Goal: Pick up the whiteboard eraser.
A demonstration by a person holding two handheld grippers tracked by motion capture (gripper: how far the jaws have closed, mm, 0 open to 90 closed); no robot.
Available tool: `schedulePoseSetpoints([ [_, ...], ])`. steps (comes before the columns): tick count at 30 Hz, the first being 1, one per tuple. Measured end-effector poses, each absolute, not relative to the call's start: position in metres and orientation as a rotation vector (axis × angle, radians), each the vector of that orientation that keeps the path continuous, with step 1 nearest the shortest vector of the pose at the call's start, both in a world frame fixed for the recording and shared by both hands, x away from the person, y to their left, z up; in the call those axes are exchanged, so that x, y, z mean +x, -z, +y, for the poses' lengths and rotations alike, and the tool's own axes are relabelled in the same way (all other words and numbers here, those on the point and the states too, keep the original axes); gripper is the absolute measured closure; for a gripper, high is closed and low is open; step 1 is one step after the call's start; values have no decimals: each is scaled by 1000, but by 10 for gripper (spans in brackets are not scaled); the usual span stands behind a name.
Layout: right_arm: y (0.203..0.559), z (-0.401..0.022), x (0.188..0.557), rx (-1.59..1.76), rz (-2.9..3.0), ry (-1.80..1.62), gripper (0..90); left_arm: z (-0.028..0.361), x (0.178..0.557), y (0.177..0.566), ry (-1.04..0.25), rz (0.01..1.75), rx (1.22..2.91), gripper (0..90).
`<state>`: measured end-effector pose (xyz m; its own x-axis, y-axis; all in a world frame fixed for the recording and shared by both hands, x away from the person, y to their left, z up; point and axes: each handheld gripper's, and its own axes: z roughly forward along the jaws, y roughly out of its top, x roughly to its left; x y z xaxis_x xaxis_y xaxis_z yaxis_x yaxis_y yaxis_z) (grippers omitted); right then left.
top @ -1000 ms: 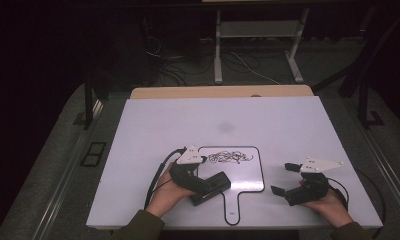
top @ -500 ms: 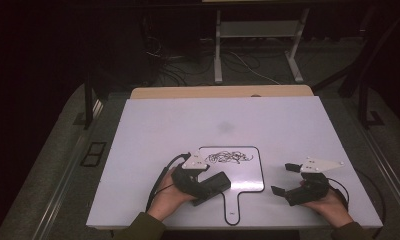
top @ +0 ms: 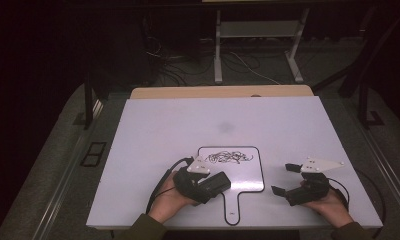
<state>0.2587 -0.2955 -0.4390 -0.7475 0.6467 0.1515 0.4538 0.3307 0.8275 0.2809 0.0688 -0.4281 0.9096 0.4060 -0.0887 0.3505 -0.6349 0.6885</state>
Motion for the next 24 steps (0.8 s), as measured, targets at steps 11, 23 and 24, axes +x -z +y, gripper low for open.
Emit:
schedulePoseSetpoints([
  [11, 439, -296, 259, 1011, 2387, -1381, 0, 67, 279, 431, -95, 551, 2362, 303],
  [23, 439, -297, 259, 1013, 2384, -1385, 0, 64, 279, 434, -86, 552, 2391, 361],
  [24, 439, -297, 259, 1015, 2385, -1385, 0, 65, 279, 433, -85, 553, 2392, 368],
])
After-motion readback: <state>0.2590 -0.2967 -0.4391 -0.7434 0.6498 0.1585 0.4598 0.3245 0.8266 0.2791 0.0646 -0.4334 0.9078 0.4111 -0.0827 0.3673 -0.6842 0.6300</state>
